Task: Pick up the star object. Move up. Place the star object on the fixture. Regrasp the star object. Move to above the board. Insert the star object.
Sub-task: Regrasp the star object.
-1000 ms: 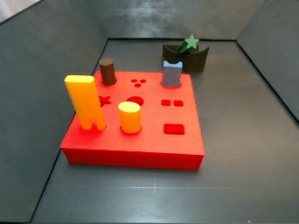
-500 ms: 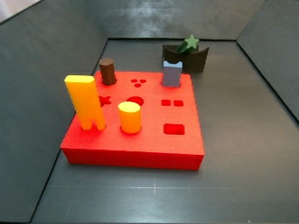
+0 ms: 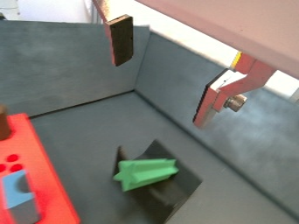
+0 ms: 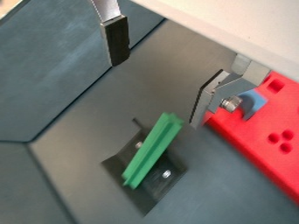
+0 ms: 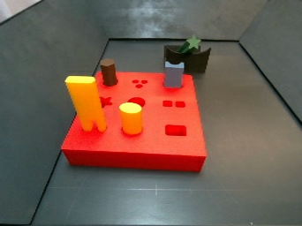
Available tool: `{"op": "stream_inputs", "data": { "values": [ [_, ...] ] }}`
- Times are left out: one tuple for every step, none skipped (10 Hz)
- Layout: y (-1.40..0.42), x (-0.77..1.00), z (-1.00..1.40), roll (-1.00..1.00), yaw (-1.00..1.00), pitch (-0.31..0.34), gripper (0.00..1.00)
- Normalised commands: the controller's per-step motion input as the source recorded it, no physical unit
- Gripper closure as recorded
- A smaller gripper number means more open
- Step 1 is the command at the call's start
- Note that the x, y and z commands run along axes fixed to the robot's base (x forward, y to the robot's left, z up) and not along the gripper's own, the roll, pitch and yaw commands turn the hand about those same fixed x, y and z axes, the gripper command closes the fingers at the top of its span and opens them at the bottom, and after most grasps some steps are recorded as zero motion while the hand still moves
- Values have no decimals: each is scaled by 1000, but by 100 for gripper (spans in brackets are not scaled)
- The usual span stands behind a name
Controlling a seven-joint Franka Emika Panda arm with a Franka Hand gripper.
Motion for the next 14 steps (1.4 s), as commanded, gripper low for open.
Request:
{"op": "stream_inputs", "data": {
  "values": [
    [-33,82,-7,1000,43,97,0],
    [-38,92,-3,1000,52,117,0],
    [-43,101,-3,1000,64,138,0],
    [-44,109,-11,1000,87,170,0],
    [-46,107,-11,1000,113,195,0],
    [-51,109,-11,1000,164,230,0],
    [-51,111,-11,964,191,238,0],
    [-56,118,-12,657,228,196,0],
    [-57,118,-15,535,238,176,0],
    [-50,119,-9,317,248,128,0],
    [-42,113,-2,250,251,104,0],
    [-47,95,-5,196,239,45,0],
    [-51,92,-13,181,226,16,0],
    [44,38,-1000,105,111,-80,0]
  ]
}}
